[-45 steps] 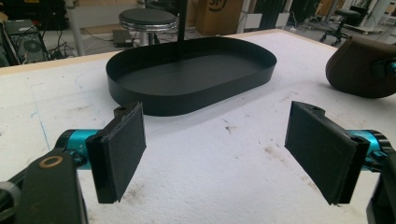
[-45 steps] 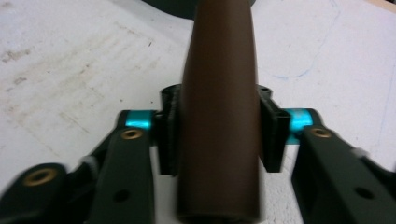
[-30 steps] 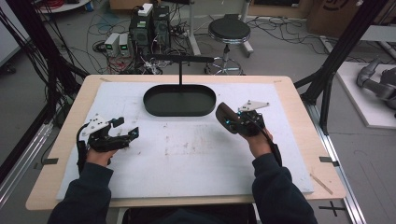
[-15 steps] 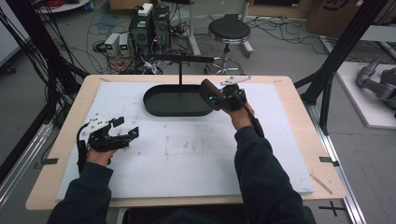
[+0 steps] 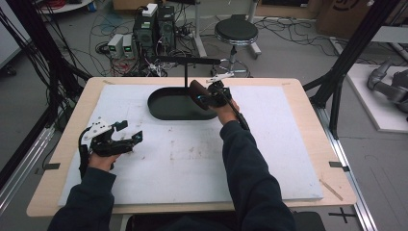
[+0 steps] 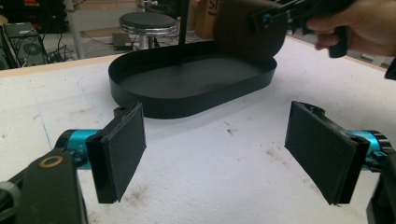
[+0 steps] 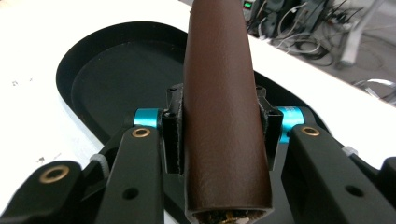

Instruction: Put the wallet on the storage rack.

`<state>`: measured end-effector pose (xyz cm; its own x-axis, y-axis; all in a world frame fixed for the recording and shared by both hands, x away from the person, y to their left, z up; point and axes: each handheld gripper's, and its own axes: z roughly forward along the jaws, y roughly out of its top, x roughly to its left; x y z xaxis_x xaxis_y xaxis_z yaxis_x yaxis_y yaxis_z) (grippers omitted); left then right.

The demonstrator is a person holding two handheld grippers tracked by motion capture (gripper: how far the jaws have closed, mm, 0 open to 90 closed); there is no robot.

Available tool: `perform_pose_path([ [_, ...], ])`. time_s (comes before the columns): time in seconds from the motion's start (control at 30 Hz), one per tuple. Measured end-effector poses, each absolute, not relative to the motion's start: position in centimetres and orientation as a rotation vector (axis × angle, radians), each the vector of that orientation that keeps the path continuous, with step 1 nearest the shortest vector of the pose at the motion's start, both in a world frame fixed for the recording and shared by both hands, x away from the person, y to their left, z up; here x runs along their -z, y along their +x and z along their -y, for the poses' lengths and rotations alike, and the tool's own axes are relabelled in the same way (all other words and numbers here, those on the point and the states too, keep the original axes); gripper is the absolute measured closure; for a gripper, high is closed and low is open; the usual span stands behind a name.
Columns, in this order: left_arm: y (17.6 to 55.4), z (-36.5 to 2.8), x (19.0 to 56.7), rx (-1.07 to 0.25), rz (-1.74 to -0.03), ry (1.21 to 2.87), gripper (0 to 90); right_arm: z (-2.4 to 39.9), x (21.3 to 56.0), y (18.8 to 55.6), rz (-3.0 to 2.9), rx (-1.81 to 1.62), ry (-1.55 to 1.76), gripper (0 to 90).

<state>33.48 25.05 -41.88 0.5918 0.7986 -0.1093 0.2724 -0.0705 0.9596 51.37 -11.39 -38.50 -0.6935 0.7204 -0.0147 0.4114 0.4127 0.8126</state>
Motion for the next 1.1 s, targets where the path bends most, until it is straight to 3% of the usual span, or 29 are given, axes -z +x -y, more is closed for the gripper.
perform_pose_path([
  [0.43,33.5,-25.1,41.9,-0.551,-0.913,1.634,20.2,10.2,41.8,52.9,-2.334,-1.232,1.135,59.5],
  [0.7,33.5,-25.1,42.0,-0.552,-0.916,1.636,20.2,11.7,40.8,53.1,-2.250,-1.119,1.165,42.2],
  [1.1,33.5,-25.1,41.9,-0.554,-0.916,1.635,20.2,15.9,37.5,50.8,-2.239,-1.115,1.100,36.3],
])
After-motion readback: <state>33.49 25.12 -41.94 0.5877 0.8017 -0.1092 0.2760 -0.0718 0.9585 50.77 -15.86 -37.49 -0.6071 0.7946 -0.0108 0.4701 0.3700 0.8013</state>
